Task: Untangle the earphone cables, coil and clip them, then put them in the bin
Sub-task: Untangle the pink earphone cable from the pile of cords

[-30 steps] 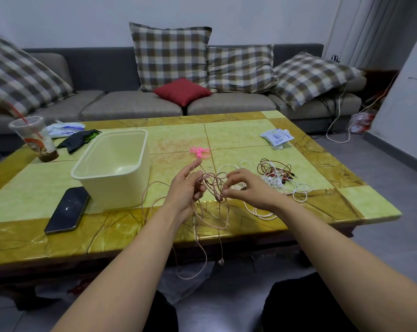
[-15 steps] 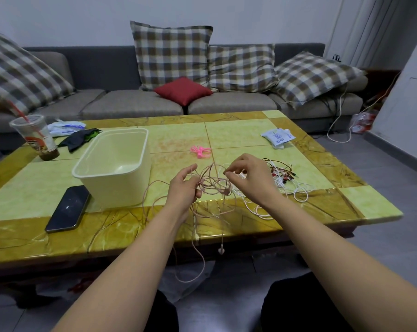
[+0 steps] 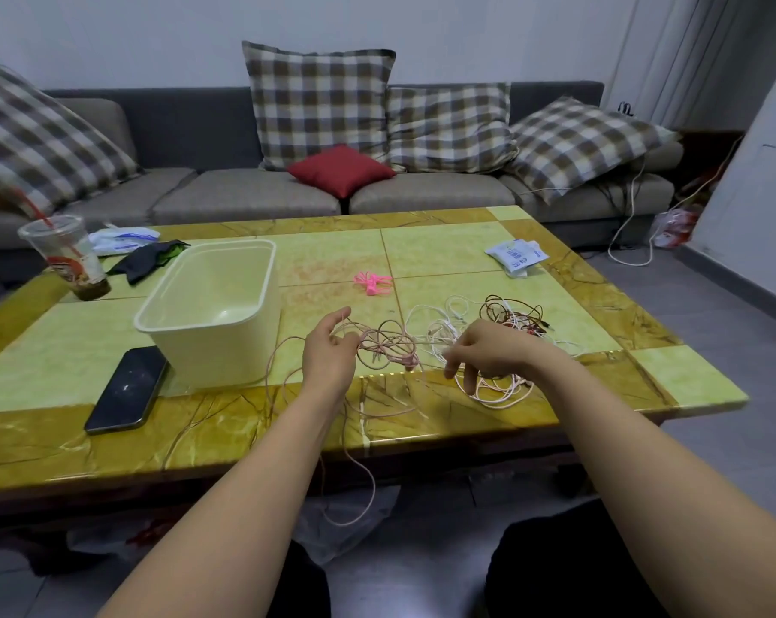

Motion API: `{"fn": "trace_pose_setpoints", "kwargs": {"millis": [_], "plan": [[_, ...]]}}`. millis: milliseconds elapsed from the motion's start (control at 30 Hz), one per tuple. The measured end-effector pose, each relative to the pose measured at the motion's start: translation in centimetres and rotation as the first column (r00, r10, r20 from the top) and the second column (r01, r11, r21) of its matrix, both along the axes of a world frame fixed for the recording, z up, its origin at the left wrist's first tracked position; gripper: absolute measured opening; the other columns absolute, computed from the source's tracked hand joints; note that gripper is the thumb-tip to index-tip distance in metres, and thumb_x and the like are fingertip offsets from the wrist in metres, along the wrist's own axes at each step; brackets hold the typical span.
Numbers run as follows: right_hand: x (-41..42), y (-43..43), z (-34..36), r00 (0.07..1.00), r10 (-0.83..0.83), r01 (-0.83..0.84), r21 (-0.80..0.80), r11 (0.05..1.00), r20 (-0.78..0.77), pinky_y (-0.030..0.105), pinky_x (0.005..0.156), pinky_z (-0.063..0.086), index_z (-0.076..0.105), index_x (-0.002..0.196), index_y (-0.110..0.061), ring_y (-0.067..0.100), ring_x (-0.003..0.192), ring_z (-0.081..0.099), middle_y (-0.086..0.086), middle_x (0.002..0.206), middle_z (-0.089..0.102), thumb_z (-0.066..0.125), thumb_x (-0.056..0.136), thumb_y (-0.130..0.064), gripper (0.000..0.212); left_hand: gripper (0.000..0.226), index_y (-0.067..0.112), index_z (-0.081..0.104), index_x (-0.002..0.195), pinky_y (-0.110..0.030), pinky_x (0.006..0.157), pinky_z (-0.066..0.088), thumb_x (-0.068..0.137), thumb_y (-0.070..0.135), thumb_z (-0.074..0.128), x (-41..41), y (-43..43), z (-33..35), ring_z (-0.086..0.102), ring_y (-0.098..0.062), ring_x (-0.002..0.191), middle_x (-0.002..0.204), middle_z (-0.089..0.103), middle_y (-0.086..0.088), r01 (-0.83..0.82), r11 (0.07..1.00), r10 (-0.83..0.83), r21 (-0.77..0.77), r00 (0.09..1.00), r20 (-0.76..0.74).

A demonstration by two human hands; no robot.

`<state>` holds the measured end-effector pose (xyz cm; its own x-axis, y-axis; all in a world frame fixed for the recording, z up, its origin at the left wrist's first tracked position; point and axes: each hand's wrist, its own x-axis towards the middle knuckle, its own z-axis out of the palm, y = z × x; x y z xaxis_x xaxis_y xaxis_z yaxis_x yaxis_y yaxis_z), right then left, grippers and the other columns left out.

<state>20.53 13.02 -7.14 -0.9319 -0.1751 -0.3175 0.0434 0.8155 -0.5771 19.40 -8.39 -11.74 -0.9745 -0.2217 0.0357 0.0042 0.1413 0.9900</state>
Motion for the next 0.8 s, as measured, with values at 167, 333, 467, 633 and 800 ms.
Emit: {"fn": "trace_pose_setpoints", "kwargs": {"millis": [167,333,467,633,800], "plan": [[0.2,-0.7,0.6,0.989,-0.119,0.064,-0.46,0.886,-0.093,0.023,0.054,0.028,0.068,0.072,-0.01,0.008,0.051,0.03,-0.002,0.056,0.046,0.06,0.096,-0.034,0.035,0.043,0.024,0.053,0.136,-0.027,0.058,0.038,0.095,0.017,0.058,-0.1,0.5,-0.1,0.037,-0.012,0.056,0.083,0.056,-0.01,0.062,0.998,-0.061,-0.015,0.998,0.011],[0.1,-1.4,0.1,0.998,-0.011,-0.034,-0.662,0.749,-0.063,0.025,0.07,0.042,0.062,0.081,-0.003,0.01,0.071,0.054,0.001,0.073,0.061,0.056,0.098,-0.022,0.026,0.039,0.022,0.052,0.138,-0.031,0.062,0.045,0.099,0.02,0.053,0.6,1.2,0.3,0.052,-0.018,0.061,0.092,0.067,-0.015,0.125,0.992,-0.124,-0.031,0.992,0.013],[0.1,-1.4,0.4,0.997,-0.029,-0.028,-0.656,0.755,-0.076,0.027,0.066,0.04,0.063,0.081,0.005,0.011,0.067,0.052,0.011,0.077,0.057,0.048,0.095,-0.009,0.025,0.044,0.024,0.047,0.14,-0.015,0.048,0.034,0.099,0.037,0.052,0.7,1.3,0.6,0.04,-0.008,0.056,0.07,0.05,0.003,0.205,0.976,-0.21,0.074,0.976,0.06],[0.1,-1.4,0.4,0.999,-0.018,-0.013,-0.616,0.788,-0.044,0.027,0.065,0.037,0.065,0.081,0.001,0.014,0.073,0.051,0.015,0.083,0.061,0.047,0.092,-0.009,0.023,0.058,0.03,0.045,0.141,-0.016,0.053,0.038,0.089,0.051,0.061,1.5,1.7,1.2,0.041,-0.008,0.064,0.084,0.053,0.001,0.29,0.953,-0.297,0.085,0.95,0.097],[-0.3,-1.4,0.1,0.998,-0.037,0.064,-0.756,0.651,0.053,0.025,0.068,0.049,0.061,0.087,0.003,0.019,0.075,0.06,0.016,0.084,0.063,0.041,0.093,-0.006,0.023,0.074,0.031,0.037,0.146,-0.045,0.104,0.042,0.082,0.036,0.074,2.1,1.8,1.6,0.049,-0.017,0.118,0.128,0.058,-0.013,0.35,0.932,-0.358,0.092,0.929,0.094]]}}
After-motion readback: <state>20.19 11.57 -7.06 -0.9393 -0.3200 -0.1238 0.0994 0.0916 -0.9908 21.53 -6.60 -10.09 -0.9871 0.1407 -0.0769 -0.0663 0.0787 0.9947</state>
